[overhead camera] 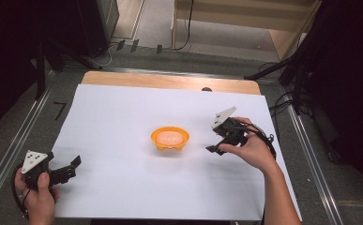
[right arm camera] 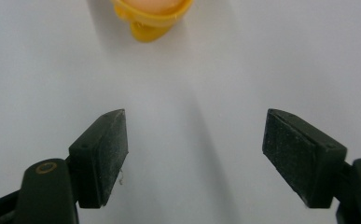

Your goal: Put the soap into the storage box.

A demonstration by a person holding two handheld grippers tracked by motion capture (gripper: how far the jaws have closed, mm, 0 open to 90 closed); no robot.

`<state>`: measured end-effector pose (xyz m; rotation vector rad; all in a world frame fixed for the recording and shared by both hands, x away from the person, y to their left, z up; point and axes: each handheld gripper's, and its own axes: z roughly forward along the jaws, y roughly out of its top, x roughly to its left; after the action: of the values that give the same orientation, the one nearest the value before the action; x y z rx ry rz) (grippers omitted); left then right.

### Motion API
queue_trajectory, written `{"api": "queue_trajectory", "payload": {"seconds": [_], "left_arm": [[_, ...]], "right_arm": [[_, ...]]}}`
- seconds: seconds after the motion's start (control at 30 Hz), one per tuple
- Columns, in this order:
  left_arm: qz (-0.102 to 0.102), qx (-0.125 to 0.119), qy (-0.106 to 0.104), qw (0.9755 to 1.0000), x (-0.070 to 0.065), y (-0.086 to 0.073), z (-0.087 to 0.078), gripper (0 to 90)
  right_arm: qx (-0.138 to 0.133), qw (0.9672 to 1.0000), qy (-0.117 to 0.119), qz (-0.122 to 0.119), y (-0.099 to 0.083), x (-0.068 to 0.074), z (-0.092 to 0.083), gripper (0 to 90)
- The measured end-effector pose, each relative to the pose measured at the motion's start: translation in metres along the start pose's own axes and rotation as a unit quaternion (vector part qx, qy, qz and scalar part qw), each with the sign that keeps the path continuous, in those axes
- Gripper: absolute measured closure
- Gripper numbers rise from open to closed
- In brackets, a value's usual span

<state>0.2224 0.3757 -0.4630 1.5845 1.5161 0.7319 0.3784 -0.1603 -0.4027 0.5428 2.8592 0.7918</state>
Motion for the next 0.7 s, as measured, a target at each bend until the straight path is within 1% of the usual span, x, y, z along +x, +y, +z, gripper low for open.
{"api": "queue_trajectory", "payload": {"seconds": [0.07, 0.2, 0.23, 0.27, 0.33, 0.37, 0.47, 0.5, 0.6, 0.63, 0.7], "left_arm": [[0.002, 0.001, 0.001, 1.0, 0.0, 0.0, 0.0, 0.1], [0.003, 0.0, 0.002, 1.0, -0.001, 0.0, 0.0, 0.1], [0.004, -0.001, 0.002, 1.0, -0.001, 0.0, 0.0, 0.1], [0.004, -0.001, 0.002, 1.0, -0.001, 0.0, 0.0, 0.1], [0.005, -0.001, 0.003, 1.0, -0.001, 0.0, 0.0, 0.1], [0.005, -0.001, 0.004, 1.0, -0.001, 0.0, 0.0, 0.1], [0.003, -0.001, 0.003, 1.0, -0.001, 0.0, 0.0, 0.1], [0.003, 0.0, 0.003, 1.0, -0.001, 0.0, 0.0, 0.2], [0.004, -0.001, 0.003, 1.0, -0.001, 0.0, 0.0, 0.1], [0.004, -0.001, 0.004, 1.0, -0.001, 0.0, 0.0, 0.1], [0.005, -0.001, 0.004, 1.0, -0.001, 0.0, 0.0, 0.1]], "right_arm": [[0.0, 1.0, 0.001, 0.006, -0.008, 0.001, -0.002, 23.9], [-0.004, 0.9998, -0.005, 0.016, -0.023, 0.004, -0.007, 23.5], [-0.003, 0.9997, -0.004, 0.023, -0.027, 0.005, -0.008, 23.3], [-0.006, 0.9997, -0.005, 0.025, -0.031, 0.005, -0.01, 23.0], [-0.009, 0.9992, -0.005, 0.038, -0.039, 0.006, -0.013, 22.5], [-0.013, 0.9991, -0.005, 0.041, -0.043, 0.006, -0.014, 22.4], [-0.016, 0.9986, -0.024, 0.044, -0.056, 0.007, -0.018, 22.2], [-0.018, 0.9983, -0.028, 0.048, -0.06, 0.008, -0.02, 22.0], [-0.025, 0.9974, -0.032, 0.06, -0.074, 0.009, -0.023, 21.4], [-0.025, 0.9969, -0.032, 0.067, -0.078, 0.01, -0.024, 21.2], [-0.026, 0.9963, -0.037, 0.072, -0.087, 0.011, -0.025, 21.1]]}}
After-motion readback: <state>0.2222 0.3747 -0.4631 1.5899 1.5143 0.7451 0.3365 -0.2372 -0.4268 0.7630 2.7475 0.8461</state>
